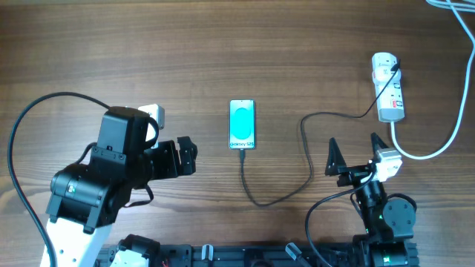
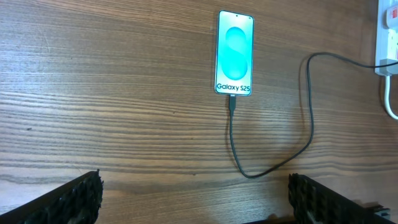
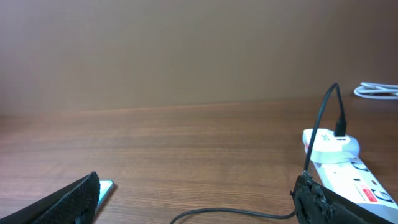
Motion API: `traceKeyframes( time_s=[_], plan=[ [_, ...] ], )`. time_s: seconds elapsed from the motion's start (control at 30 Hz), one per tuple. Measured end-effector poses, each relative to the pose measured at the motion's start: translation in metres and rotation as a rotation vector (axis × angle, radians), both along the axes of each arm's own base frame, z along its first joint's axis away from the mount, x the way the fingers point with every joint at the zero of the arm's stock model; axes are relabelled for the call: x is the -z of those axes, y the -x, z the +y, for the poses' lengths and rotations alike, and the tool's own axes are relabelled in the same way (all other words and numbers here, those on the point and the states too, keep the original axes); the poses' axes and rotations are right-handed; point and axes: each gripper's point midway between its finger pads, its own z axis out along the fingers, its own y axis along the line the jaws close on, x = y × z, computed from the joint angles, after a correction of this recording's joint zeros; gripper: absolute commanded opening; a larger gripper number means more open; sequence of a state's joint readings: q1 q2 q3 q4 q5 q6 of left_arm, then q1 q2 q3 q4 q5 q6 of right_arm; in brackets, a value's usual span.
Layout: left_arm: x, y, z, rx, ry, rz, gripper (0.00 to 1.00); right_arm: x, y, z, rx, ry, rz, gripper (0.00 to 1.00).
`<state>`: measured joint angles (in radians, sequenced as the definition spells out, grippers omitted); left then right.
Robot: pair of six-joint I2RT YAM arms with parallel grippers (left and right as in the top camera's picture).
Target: Plug charger to phone and switch on socket
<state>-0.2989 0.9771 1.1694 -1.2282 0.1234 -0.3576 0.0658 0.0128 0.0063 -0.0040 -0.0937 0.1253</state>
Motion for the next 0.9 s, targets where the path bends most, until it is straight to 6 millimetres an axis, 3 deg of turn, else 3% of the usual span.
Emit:
traceKeyframes(
  time_s=[0.43,0.9],
  plan=[
    [0.0,0.0,0.0,0.0,0.0,0.0,1.0,0.0,-0.0011,-0.0092,0.04,0.126,-0.018,1.0],
    [0.0,0.0,0.0,0.0,0.0,0.0,1.0,0.0,-0.0011,-0.0092,0.04,0.13,-0.018,1.0]
  ],
)
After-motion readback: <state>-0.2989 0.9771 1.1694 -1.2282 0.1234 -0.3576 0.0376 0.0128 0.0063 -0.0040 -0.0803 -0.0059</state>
